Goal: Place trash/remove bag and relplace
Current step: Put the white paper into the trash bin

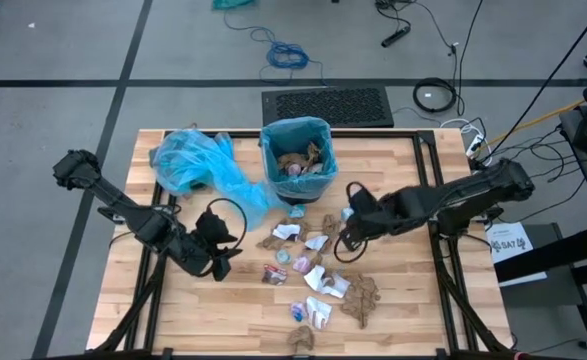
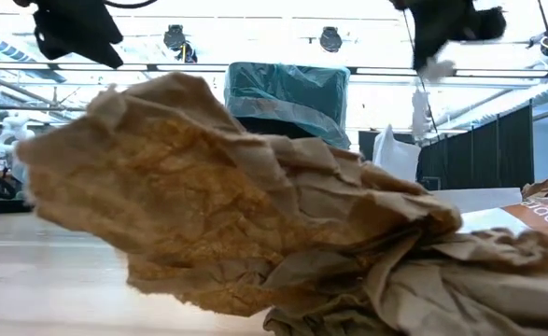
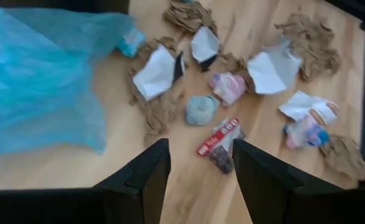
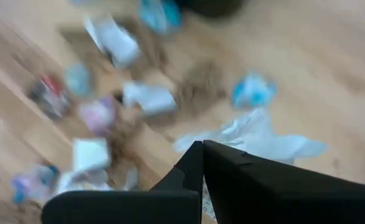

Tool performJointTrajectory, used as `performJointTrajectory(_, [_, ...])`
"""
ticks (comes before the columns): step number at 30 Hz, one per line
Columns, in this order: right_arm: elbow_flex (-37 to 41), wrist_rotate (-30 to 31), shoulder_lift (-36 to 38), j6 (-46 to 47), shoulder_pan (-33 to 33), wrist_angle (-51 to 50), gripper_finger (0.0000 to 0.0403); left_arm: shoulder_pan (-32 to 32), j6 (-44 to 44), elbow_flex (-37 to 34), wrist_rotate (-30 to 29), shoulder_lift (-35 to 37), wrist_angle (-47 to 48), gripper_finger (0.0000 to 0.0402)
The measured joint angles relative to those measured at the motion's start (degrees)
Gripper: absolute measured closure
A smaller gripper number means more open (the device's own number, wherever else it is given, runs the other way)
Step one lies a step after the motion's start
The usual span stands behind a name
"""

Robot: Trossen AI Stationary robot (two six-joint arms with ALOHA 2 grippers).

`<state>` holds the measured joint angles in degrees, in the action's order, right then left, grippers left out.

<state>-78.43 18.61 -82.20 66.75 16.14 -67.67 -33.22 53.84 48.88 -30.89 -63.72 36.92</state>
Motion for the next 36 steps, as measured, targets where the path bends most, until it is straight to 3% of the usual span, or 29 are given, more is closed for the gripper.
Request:
performJointTrajectory(5, [-9.26,5.89,0.21,-6.69,-1.76,1.26,0.0403,2.66,-0.74,0.00,-0.02,-0.01,-0.43,0.0224])
performJointTrajectory(10, [-15.68,12.86,0.21,-19.01,-4.52,10.61,0.0403,3.88,-0.39,0.00,0.00,0.00,-0.48,0.0224])
performJointTrajectory(16, [-16.79,12.66,-0.35,-35.94,-12.58,24.66,0.0403,3.97,-0.17,0.00,0.53,0.01,-2.15,0.0224])
performJointTrajectory(25, [-16.77,0.46,-6.25,-45.75,-25.41,28.68,0.0395,3.97,4.03,0.00,0.70,0.01,-3.69,0.0224])
performJointTrajectory(30, [-16.77,-11.69,-9.22,-44.07,-30.12,28.74,0.0345,3.97,4.31,0.00,0.70,-0.01,-4.72,0.0224])
performJointTrajectory(36, [-16.75,-14.26,-8.79,-44.60,-32.77,26.57,0.0275,3.97,4.36,0.00,0.70,-0.01,-5.37,0.0224])
